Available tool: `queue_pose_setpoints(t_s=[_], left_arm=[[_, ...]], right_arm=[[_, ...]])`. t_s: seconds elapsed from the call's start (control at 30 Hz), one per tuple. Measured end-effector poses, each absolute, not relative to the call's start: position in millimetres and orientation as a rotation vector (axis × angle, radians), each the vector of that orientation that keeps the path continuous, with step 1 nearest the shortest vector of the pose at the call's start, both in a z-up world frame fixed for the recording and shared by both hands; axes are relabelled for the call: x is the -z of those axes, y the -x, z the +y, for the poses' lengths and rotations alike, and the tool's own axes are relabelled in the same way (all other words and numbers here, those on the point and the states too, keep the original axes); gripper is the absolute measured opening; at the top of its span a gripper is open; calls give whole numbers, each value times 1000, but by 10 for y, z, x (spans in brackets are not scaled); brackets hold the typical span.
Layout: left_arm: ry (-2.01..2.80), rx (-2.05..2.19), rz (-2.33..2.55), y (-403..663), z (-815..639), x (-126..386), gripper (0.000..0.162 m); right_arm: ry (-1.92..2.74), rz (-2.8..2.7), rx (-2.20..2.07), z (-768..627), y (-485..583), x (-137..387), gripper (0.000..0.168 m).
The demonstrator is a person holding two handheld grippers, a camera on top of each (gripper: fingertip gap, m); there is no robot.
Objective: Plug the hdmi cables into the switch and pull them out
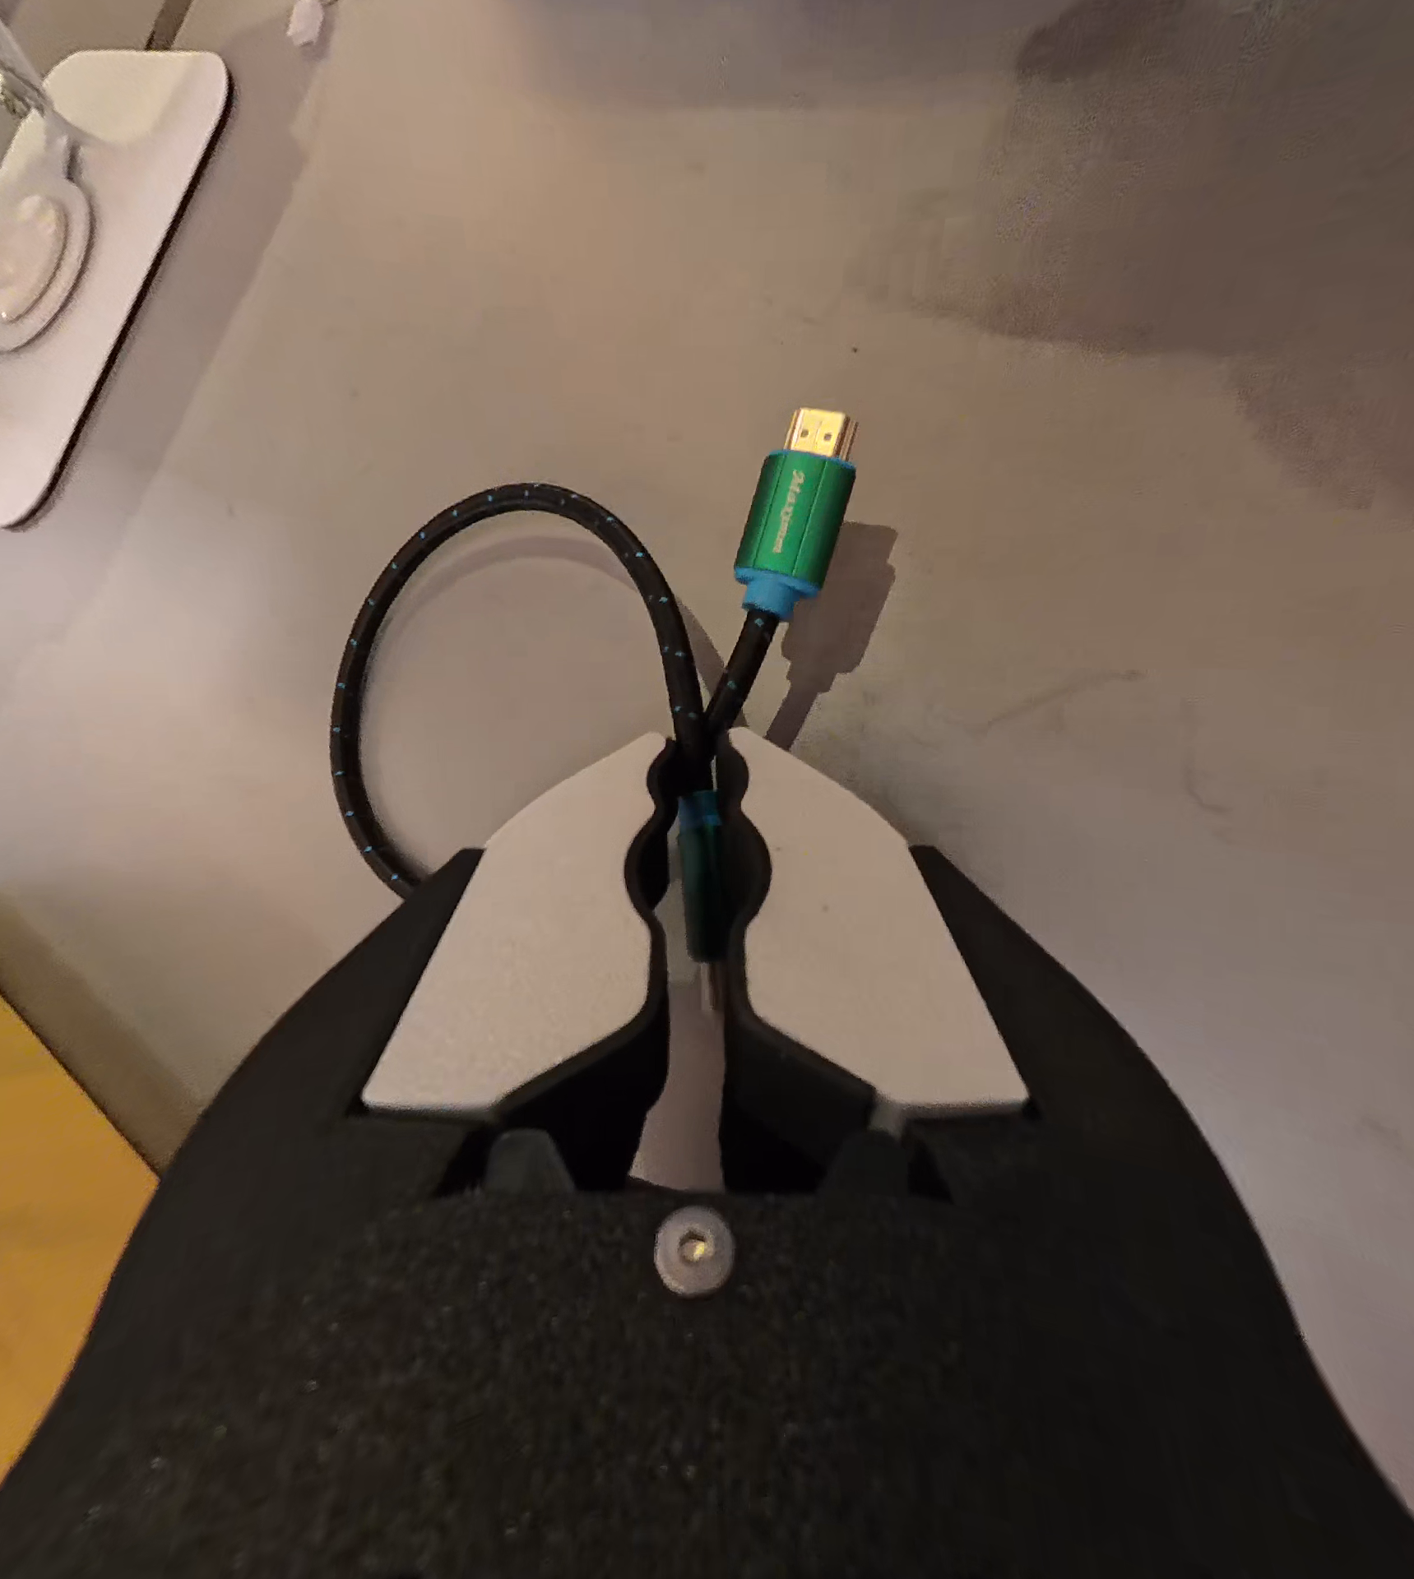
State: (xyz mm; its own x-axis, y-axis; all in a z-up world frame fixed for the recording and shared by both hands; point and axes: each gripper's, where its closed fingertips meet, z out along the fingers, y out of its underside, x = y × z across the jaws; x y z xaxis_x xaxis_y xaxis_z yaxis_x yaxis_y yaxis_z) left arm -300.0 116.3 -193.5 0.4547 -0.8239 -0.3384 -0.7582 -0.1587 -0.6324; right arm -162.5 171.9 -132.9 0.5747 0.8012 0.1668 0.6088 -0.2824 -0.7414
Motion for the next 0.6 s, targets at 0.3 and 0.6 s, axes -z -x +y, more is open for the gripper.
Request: queue_pose_setpoints(t_s=[0.3, 0.6], left_arm=[[1908, 155, 1242, 2941, 1233, 1847, 8], [1982, 252, 1145, 2974, 1272, 1827, 7]], right_arm=[[2143, -354, -175, 3890, 1282, 1668, 0], [2070, -494, -264, 3444, 1397, 1514, 17]])
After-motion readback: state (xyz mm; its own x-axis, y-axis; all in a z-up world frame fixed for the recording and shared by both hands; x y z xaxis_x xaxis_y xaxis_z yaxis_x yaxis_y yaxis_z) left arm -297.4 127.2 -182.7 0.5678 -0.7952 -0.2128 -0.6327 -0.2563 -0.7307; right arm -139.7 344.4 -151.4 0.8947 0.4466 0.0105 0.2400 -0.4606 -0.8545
